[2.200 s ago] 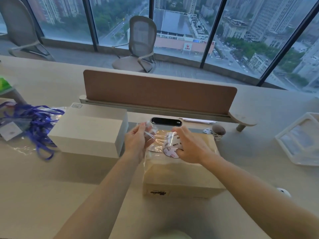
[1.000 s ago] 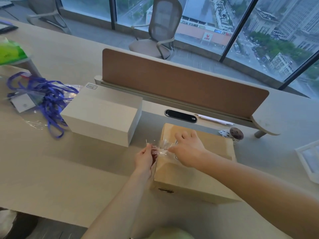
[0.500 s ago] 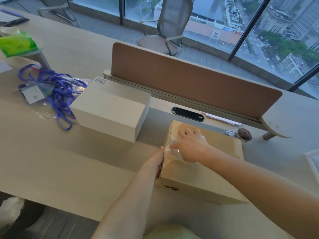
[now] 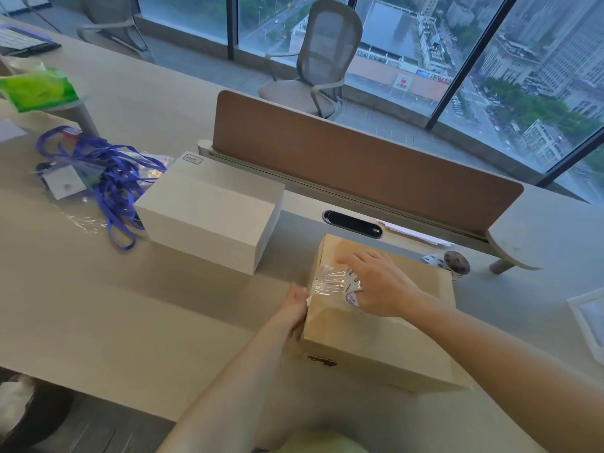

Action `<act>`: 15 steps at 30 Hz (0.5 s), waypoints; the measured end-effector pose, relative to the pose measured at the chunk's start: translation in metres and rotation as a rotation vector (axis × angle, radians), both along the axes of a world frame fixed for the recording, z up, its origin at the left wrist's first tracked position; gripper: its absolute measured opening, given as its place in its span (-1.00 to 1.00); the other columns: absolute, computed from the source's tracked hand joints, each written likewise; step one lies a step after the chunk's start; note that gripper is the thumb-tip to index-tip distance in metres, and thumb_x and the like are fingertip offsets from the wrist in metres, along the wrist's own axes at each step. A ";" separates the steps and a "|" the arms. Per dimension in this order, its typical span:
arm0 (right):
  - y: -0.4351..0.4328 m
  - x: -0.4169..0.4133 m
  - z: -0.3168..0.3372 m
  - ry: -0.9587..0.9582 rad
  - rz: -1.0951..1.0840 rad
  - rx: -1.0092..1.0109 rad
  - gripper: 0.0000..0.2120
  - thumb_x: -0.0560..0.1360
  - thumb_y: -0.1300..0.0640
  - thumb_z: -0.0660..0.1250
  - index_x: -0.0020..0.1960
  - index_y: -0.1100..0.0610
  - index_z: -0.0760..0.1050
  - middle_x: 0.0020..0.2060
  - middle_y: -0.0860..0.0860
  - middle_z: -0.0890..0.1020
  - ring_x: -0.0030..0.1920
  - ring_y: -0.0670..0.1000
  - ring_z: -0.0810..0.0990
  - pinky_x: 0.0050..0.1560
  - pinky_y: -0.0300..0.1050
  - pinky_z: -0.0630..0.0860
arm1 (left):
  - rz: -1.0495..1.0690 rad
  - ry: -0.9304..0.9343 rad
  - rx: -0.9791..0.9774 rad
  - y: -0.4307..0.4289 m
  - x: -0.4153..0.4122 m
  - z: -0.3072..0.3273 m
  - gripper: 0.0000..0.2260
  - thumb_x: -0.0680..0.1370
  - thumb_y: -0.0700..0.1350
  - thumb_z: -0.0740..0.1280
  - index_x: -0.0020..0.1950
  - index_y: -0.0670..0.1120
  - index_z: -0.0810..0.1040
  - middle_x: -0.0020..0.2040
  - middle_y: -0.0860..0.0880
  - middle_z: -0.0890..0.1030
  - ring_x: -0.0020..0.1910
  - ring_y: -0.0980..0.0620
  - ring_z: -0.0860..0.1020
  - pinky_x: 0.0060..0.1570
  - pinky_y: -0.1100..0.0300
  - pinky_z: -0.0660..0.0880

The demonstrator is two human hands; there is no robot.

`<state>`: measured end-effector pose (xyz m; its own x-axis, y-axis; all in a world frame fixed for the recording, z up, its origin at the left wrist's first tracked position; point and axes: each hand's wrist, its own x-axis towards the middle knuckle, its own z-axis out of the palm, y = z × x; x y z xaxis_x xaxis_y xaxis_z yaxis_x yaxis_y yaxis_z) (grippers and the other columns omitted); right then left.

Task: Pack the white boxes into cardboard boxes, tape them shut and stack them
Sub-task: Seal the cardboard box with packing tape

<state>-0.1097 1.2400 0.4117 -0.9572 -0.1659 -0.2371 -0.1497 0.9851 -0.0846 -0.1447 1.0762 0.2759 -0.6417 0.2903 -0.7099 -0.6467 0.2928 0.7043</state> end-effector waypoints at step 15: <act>0.023 0.004 0.002 0.008 -0.107 -0.226 -0.19 0.40 0.04 0.48 0.53 0.00 0.15 0.37 -0.03 0.40 0.27 -0.01 0.41 0.15 -0.23 0.34 | -0.714 1.044 -0.451 0.020 0.012 0.024 -0.13 0.59 0.32 0.13 0.60 -0.06 -0.33 0.62 0.04 -0.29 0.55 0.12 -0.37 0.58 0.04 -0.21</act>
